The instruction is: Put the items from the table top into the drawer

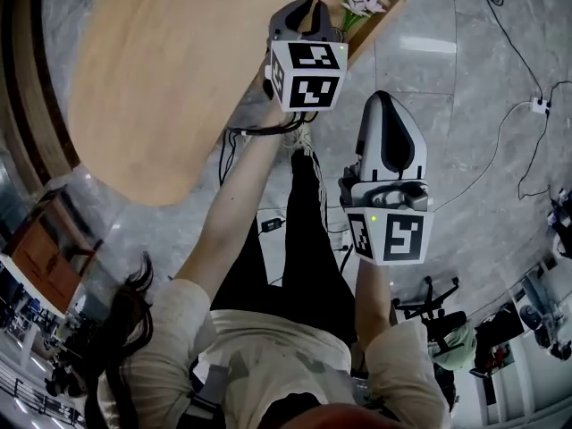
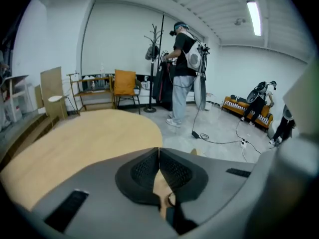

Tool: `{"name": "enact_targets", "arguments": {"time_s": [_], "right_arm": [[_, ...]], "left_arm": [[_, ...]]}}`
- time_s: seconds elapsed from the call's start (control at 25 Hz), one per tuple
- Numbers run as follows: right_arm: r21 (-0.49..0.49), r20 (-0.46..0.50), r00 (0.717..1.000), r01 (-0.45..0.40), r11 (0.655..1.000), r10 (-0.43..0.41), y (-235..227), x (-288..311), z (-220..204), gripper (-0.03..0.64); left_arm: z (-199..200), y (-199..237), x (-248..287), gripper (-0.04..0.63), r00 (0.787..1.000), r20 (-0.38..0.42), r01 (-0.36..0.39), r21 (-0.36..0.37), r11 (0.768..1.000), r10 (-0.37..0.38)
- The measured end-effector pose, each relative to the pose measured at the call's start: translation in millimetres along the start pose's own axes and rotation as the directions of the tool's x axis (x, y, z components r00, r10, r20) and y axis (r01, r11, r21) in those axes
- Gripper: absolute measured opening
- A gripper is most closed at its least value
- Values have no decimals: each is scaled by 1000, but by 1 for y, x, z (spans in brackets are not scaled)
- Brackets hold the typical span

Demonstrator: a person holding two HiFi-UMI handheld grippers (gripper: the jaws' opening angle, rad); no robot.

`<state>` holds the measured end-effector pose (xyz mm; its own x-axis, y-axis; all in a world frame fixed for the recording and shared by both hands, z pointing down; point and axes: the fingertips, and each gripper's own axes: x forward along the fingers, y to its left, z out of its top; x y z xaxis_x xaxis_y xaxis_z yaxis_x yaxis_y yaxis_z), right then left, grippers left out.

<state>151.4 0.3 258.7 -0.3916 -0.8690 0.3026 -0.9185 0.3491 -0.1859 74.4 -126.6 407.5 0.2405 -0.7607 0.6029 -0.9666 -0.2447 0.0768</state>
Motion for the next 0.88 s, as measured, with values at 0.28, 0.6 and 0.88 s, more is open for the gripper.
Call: {"name": "enact_targets", "arguments": {"time_s": [0.28, 0.6, 0.88], "right_arm": [[-21, 97, 995, -15, 1000, 17, 49, -6, 106, 5], [-69, 166, 981, -94, 993, 105, 116, -34, 236, 5], [-144, 139, 956, -239, 960, 259, 183, -79, 284, 5]], "left_arm": [[116, 33, -146, 8, 969, 241, -35, -60, 998, 49], [232, 59, -342, 8, 890, 434, -95, -124, 988, 140], [267, 83, -437, 8, 805, 543, -247, -61, 967, 240]]}}
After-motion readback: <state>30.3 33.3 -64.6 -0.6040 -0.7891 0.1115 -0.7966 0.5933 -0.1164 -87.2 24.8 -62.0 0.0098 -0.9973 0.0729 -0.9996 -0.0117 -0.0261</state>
